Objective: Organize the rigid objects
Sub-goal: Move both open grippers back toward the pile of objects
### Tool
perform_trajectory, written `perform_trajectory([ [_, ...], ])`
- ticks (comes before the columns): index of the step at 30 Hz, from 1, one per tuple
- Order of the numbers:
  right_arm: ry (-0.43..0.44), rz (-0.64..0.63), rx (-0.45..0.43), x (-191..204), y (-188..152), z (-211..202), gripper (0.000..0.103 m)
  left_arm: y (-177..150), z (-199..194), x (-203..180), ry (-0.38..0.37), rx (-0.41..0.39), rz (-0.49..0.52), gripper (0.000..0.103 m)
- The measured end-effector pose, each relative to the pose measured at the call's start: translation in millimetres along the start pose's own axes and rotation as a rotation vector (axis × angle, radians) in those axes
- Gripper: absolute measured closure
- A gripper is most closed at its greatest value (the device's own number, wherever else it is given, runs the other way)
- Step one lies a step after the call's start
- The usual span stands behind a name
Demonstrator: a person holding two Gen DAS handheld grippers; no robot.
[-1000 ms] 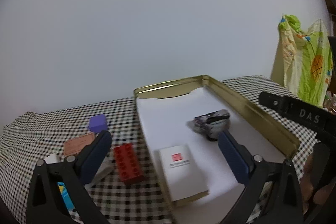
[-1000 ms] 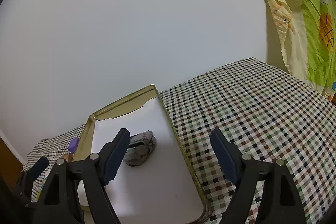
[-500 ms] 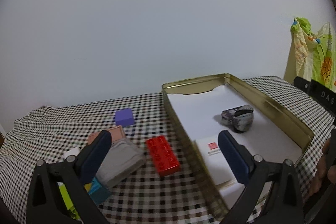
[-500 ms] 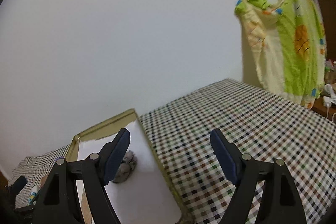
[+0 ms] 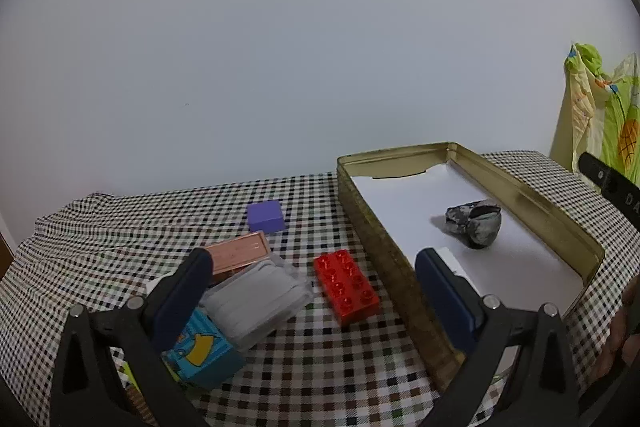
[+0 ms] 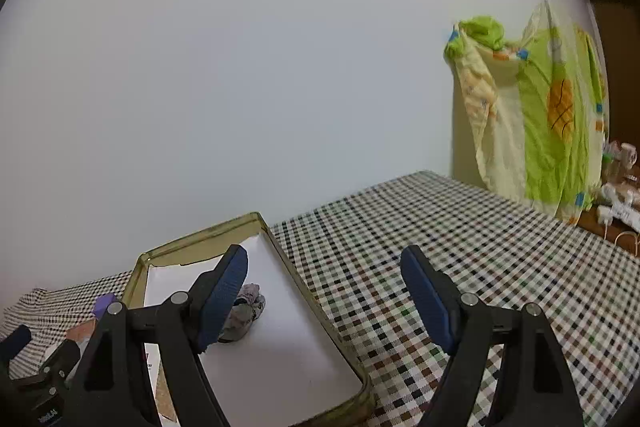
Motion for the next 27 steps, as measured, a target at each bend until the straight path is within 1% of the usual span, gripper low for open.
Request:
perform_trajectory([
  [3, -0.006, -0.002, -0.011, 5.7, -2.4, -4.9, 0.022, -0.6, -0.6, 4.0, 0.002, 0.0, 0.0, 0.0],
  [11, 0.014, -0.032, -0.02, 27.5, -13.2, -18.9, 0.022, -4.3, -1.0, 24.5, -0.001, 0.018, -0.03, 0.0],
  [15, 0.046, -0.036, -0.007, 37.5, -18.0, -23.2, 0.022, -6.2, -2.2, 32.9, 0.009, 0.013, -0.025, 0.0],
  [21, 0.089, -0.067, 0.011, 60.6, -28.4, -29.3, 0.022, -9.1, -3.3, 55.7, 0.024, 0.016, -0.041, 0.001],
  [27, 0.151, -0.108, 0.038, 89.3, -42.1, -34.8, 0.022, -11.6, 0.2, 88.3, 0.05, 0.028, -0.07, 0.001],
])
Point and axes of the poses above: each gripper's, at about its wrist camera, not at the fingertips, and z roughly the way its jaws point, x to its left, y to its top, the point moved 5 cm from there along z, roughly the way its jaws point, and after that the axes turned 15 degrees about x, right-handed, at the moved point
